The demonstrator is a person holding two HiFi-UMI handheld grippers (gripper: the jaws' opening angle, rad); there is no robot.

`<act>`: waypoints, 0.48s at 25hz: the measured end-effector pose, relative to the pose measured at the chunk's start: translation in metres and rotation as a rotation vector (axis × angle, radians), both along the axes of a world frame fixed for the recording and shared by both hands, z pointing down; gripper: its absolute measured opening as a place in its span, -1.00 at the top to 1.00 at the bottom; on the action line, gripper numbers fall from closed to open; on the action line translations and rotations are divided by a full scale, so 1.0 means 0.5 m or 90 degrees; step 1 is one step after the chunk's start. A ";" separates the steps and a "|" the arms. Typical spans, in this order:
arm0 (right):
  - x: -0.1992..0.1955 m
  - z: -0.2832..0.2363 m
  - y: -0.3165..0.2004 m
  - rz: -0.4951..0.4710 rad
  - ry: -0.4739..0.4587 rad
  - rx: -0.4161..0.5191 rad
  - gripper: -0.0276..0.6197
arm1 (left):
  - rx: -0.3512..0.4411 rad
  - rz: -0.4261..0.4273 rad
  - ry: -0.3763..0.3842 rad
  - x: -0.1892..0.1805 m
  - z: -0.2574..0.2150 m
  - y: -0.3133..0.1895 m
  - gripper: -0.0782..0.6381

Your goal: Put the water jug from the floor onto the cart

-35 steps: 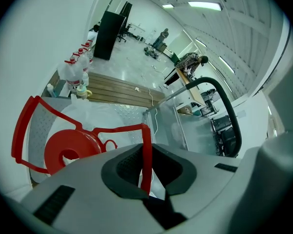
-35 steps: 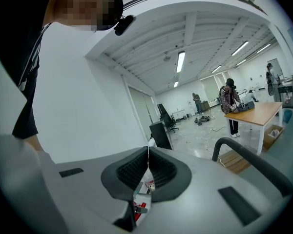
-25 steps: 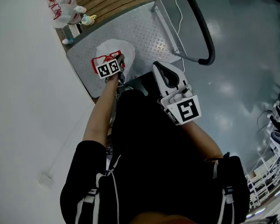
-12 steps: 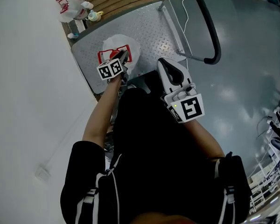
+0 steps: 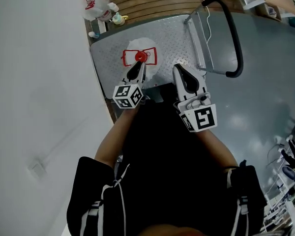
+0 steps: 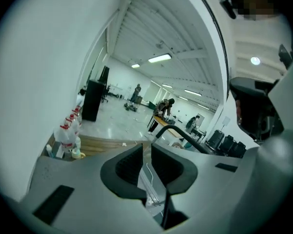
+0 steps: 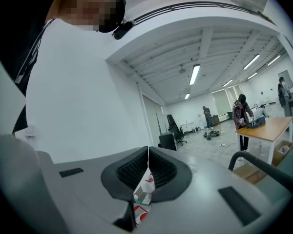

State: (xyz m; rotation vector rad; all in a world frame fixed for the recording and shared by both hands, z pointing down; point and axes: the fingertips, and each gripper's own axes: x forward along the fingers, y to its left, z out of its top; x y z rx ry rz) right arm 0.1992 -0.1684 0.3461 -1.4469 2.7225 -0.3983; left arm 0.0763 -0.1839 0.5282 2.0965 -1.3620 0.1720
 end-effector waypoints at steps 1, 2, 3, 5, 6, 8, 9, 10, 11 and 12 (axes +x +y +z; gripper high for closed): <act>-0.009 -0.011 0.007 0.004 0.002 0.012 0.86 | 0.027 -0.006 -0.010 -0.012 -0.031 0.013 0.60; -0.021 -0.020 0.016 0.004 0.004 0.021 0.86 | 0.052 -0.012 -0.020 -0.026 -0.059 0.027 0.62; -0.036 -0.027 0.027 0.002 0.006 0.028 0.86 | 0.075 -0.018 -0.029 -0.041 -0.086 0.044 0.63; -0.070 -0.038 0.053 -0.011 0.008 0.035 0.86 | 0.114 -0.030 -0.042 -0.071 -0.137 0.079 0.67; -0.087 -0.046 0.066 -0.021 0.009 0.038 0.86 | 0.132 -0.035 -0.045 -0.083 -0.163 0.095 0.68; -0.123 -0.063 0.094 -0.047 0.010 0.050 0.85 | 0.165 -0.043 -0.052 -0.102 -0.213 0.126 0.70; -0.142 -0.069 0.110 -0.060 0.011 0.057 0.86 | 0.181 -0.047 -0.057 -0.112 -0.235 0.141 0.70; -0.161 -0.073 0.126 -0.072 0.013 0.062 0.86 | 0.196 -0.051 -0.062 -0.122 -0.253 0.156 0.70; -0.181 -0.073 0.142 -0.082 0.016 0.066 0.86 | 0.212 -0.057 -0.066 -0.134 -0.270 0.172 0.70; -0.200 -0.073 0.159 -0.092 0.018 0.070 0.86 | 0.227 -0.063 -0.069 -0.145 -0.282 0.187 0.70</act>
